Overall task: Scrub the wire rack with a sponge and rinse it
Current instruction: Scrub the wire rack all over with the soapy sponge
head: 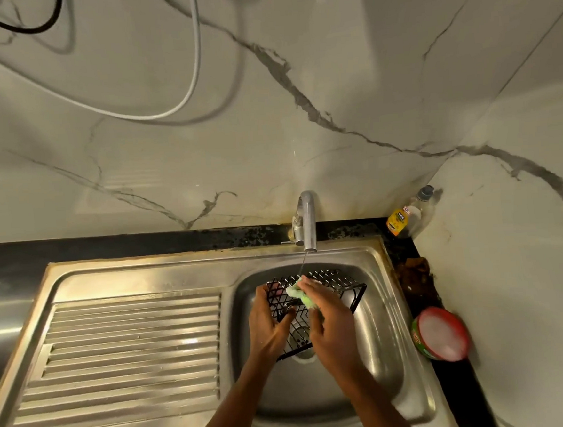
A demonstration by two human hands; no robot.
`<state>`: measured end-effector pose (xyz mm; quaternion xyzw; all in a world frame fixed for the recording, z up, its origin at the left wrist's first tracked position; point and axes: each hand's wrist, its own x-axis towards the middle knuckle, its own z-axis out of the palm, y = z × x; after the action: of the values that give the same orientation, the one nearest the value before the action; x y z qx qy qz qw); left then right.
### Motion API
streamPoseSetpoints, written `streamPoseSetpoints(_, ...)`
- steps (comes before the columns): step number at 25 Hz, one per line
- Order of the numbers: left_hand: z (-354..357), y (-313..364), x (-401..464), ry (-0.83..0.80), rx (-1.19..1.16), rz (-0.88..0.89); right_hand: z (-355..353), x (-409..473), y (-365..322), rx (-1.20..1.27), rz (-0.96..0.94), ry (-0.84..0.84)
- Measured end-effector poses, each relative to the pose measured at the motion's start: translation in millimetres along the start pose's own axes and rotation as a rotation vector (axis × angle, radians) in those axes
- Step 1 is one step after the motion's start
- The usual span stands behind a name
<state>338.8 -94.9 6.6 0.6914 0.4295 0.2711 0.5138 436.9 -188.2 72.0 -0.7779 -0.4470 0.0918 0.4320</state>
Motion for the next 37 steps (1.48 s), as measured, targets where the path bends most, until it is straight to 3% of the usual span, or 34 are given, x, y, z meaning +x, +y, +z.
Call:
streamPoseSetpoints(4, 0, 8, -2, 0.031, -0.02, -0.018, 1, -12, 9, -0.203, -0.182, -0.023)
streamPoseSetpoints(7, -2, 15, -7, 0.059, -0.023, -0.037, -6, -9, 24, -0.148, 0.063, 0.094)
streamPoseSetpoints(8, -3, 17, -7, 0.068, -0.015, -0.038, -3, -9, 18, -0.128, 0.052, 0.089)
streamPoseSetpoints(12, -4, 19, -6, 0.049, -0.007, -0.023, -1, -17, 9, -0.205, -0.218, -0.007)
streamPoseSetpoints(15, -3, 24, -10, 0.042, 0.015, -0.027, -14, -4, 45, -0.201, 0.065, 0.108)
streamPoseSetpoints(16, -4, 26, -11, 0.044, 0.025, -0.023, -12, -5, 41, -0.175, 0.081, 0.126)
streamPoseSetpoints(19, -5, 28, -10, 0.037, 0.026, -0.001, -1, -25, 6, -0.173, -0.15, 0.034)
streamPoseSetpoints(21, -5, 30, -9, 0.038, 0.023, -0.003, -8, -16, 20, -0.223, -0.237, 0.009)
streamPoseSetpoints(24, -4, 33, -13, 0.039, 0.022, -0.001, -25, 3, 67, -0.256, 0.058, 0.131)
streamPoseSetpoints(26, -2, 35, -15, 0.037, 0.029, 0.003, -17, -1, 48, -0.194, 0.135, 0.192)
streamPoseSetpoints(29, -2, 38, -10, 0.041, 0.02, 0.0, 1, -18, 4, -0.168, -0.171, 0.034)
streamPoseSetpoints(31, -3, 39, -10, 0.041, 0.026, 0.004, -8, -5, 20, -0.225, -0.27, -0.023)
streamPoseSetpoints(35, -6, 39, -16, 0.026, 0.061, 0.048, -31, 17, 60, -0.178, 0.172, 0.103)
streamPoseSetpoints(37, -4, 40, -15, 0.012, 0.087, 0.08, -14, 11, 28, -0.137, 0.094, 0.067)
